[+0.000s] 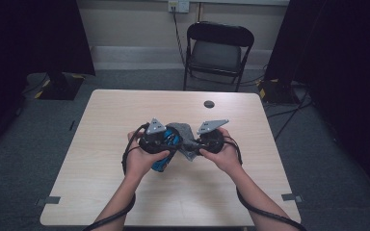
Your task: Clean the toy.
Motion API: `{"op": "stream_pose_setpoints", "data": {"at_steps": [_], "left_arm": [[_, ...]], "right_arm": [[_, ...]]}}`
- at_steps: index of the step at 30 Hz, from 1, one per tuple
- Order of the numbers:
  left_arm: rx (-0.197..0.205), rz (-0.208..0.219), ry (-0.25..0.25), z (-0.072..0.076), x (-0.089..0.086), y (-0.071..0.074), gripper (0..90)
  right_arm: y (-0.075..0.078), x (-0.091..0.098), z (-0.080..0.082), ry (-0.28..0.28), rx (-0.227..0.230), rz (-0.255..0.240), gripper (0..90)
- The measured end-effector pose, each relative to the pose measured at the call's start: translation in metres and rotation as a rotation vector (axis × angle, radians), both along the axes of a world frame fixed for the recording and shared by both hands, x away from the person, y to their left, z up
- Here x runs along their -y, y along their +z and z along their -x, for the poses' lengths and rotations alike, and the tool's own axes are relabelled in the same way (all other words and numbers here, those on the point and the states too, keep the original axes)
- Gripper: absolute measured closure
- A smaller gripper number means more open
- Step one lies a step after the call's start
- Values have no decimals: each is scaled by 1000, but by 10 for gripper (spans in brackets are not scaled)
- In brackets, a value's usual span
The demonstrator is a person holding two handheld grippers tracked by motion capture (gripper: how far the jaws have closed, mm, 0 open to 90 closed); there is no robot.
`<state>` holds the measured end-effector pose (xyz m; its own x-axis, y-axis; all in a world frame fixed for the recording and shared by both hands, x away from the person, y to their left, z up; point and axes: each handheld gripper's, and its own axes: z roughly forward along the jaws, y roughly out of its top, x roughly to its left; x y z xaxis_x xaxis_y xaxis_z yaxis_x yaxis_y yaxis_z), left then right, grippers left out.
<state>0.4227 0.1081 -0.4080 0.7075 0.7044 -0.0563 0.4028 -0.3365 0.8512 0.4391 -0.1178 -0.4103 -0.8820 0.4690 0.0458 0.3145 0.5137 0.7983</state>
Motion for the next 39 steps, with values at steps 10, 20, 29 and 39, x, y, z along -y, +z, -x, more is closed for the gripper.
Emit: {"op": "stream_pose_setpoints", "data": {"at_steps": [10,20,29,39], "left_arm": [[16,0,7,-2,2,3,255],[10,12,11,-6,4,8,256],[17,17,22,-11,5,14,256],[8,27,35,-16,7,14,256]], "right_arm": [[-5,-3,1,1,-20,-12,764],[-9,-7,6,17,-30,-17,764],[-20,-21,16,64,-43,-13,764],[-32,-31,24,106,-56,-5,764]]}}
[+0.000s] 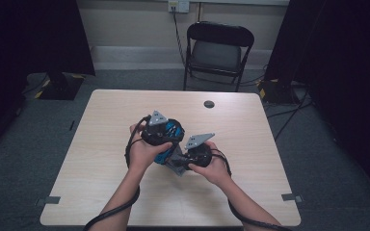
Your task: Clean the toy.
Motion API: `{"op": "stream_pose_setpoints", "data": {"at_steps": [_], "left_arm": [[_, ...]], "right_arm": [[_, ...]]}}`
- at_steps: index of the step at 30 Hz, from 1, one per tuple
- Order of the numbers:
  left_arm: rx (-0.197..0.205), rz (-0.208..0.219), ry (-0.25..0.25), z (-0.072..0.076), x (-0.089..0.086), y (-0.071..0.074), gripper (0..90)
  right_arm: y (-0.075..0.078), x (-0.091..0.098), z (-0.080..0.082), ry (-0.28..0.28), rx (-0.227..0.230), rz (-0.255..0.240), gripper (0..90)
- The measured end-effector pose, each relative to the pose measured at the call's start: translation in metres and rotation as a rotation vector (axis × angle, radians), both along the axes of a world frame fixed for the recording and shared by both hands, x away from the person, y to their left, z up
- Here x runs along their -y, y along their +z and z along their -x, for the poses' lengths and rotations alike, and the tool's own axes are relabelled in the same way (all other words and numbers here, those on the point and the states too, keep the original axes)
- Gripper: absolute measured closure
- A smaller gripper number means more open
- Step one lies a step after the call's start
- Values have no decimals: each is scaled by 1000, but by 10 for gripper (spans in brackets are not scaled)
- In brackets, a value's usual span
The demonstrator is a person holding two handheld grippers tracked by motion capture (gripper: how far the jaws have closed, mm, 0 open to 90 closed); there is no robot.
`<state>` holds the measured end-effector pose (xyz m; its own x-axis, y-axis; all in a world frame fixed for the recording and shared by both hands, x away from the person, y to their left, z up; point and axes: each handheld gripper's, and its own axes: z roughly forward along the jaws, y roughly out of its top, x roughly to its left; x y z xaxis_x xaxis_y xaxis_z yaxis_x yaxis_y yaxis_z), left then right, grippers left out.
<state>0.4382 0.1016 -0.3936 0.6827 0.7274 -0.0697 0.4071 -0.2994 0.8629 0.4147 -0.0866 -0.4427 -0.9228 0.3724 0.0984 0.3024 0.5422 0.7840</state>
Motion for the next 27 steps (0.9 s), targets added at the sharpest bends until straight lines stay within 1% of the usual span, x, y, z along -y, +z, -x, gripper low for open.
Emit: {"op": "stream_pose_setpoints", "data": {"at_steps": [3,11,20,23,25,27], "left_arm": [[-3,10,6,-1,0,1,255],[11,14,18,-5,0,5,255],[24,26,36,-7,-5,8,256],[26,24,44,-7,-8,8,255],[25,25,48,-6,-10,9,256],[24,24,49,-6,-14,10,256]], "right_arm": [[-3,-2,2,11,-2,4,764],[-9,-10,9,42,-11,5,764],[-16,-19,17,99,-17,20,763],[-16,-20,19,117,-13,34,763],[-16,-20,21,121,-2,49,763],[-17,-17,20,113,2,60,763]]}}
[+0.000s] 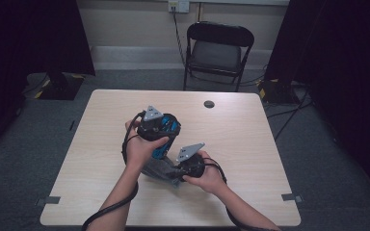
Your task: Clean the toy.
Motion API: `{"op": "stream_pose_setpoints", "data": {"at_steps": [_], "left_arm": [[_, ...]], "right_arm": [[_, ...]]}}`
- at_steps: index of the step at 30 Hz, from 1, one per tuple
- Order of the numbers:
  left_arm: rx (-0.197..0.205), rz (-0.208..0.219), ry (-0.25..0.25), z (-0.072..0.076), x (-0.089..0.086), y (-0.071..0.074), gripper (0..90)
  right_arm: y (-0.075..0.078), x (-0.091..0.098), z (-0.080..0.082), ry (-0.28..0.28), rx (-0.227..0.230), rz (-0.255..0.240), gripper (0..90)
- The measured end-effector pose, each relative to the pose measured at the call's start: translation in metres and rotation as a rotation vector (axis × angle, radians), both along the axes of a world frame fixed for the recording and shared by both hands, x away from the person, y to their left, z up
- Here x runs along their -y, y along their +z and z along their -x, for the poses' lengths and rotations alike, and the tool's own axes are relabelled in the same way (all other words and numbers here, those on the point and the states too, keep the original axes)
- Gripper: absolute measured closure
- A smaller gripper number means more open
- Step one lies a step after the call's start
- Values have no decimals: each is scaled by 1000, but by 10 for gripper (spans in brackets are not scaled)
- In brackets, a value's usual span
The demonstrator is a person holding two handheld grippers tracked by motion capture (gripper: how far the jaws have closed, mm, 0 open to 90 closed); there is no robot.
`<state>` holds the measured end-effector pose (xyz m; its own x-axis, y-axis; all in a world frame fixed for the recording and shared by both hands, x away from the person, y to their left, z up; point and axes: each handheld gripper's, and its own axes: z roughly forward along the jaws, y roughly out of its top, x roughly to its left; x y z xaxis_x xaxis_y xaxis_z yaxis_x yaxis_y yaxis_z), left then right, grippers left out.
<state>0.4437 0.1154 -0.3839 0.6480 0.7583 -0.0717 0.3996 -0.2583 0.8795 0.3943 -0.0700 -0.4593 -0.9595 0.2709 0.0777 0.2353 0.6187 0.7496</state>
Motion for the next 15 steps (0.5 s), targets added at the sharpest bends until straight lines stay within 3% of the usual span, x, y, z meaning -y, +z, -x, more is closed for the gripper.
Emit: {"op": "stream_pose_setpoints", "data": {"at_steps": [3,15], "left_arm": [[4,-2,7,2,-5,2,256],[2,-20,-4,14,-17,-3,256]], "right_arm": [[-1,7,-3,-21,6,17,763],[13,46,-27,-164,21,6,762]]}}
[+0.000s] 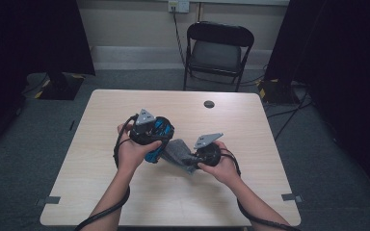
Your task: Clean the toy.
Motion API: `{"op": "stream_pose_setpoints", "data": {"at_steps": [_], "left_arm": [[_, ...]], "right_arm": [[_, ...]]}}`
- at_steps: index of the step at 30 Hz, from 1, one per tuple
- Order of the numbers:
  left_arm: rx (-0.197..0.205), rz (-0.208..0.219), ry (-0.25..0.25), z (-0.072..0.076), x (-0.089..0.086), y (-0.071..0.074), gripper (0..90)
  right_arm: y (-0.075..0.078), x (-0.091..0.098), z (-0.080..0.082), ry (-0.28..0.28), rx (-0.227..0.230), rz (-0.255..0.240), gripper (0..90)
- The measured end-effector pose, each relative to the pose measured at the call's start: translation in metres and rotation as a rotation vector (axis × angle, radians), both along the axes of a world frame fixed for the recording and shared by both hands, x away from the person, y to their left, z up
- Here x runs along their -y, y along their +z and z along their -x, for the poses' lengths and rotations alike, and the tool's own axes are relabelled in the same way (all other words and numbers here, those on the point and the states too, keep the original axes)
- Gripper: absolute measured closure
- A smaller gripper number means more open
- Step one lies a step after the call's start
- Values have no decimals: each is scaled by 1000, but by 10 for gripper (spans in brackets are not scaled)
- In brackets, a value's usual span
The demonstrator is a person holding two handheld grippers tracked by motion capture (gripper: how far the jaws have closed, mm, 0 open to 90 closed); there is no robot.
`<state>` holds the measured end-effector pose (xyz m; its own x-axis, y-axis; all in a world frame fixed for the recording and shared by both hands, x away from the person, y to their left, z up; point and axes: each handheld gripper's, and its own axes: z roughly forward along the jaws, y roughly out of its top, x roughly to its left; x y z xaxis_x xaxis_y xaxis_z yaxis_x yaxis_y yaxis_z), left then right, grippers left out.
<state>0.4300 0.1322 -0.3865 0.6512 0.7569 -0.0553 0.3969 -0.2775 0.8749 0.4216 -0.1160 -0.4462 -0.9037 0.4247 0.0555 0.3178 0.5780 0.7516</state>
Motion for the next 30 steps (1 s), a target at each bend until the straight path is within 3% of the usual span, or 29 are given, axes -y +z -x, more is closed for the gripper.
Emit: {"op": "stream_pose_setpoints", "data": {"at_steps": [14,22,30], "left_arm": [[-18,-28,-44,15,4,-14,255],[-35,-49,-58,14,14,-24,255],[-30,-50,-59,10,21,-23,255]], "right_arm": [[31,28,-25,-123,33,-43,761],[46,24,-25,-102,51,-70,760],[44,12,-20,-69,42,-75,760]]}}
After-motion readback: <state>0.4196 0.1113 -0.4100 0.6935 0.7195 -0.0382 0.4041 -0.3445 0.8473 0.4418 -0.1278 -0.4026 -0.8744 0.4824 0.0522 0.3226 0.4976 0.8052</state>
